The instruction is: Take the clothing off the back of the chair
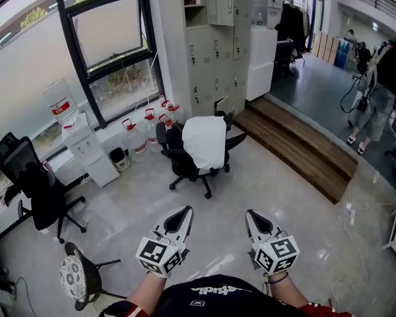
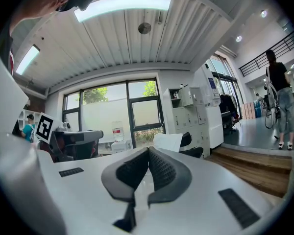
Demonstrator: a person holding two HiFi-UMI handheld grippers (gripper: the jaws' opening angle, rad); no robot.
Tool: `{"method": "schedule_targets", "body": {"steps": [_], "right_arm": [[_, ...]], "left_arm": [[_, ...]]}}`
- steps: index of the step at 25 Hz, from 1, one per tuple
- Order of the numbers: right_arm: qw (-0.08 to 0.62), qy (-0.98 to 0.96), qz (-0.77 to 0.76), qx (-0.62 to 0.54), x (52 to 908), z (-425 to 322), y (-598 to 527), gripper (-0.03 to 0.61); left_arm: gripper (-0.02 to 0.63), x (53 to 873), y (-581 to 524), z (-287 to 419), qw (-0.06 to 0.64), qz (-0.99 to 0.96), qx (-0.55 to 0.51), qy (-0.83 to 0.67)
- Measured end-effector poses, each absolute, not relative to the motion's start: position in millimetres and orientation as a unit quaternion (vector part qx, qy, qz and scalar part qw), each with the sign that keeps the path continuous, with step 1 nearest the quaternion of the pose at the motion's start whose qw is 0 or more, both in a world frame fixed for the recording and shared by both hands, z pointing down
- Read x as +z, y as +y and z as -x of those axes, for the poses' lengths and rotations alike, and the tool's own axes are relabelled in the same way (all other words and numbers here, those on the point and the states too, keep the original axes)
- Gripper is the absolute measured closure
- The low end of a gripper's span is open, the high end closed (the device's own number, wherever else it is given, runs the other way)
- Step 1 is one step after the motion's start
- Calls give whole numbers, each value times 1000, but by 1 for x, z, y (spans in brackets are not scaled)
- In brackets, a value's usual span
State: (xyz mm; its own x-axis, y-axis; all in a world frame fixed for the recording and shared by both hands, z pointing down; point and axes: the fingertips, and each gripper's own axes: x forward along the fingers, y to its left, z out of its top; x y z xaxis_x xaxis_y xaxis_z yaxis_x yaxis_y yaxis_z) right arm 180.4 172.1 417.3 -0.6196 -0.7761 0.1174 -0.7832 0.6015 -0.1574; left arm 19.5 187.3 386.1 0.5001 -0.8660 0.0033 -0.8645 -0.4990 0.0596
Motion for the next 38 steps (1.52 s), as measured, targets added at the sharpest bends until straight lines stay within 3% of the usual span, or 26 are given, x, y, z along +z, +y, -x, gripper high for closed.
{"method": "schedule_targets", "body": {"steps": [22, 38], "right_arm": [[12, -907, -405, 117, 446, -238, 152, 565], [44, -894, -428, 123, 457, -198, 50, 565]], "left_arm": [[588, 394, 178, -83, 14, -856, 14, -516], [588, 412, 64, -37, 37, -867, -2, -497]]}}
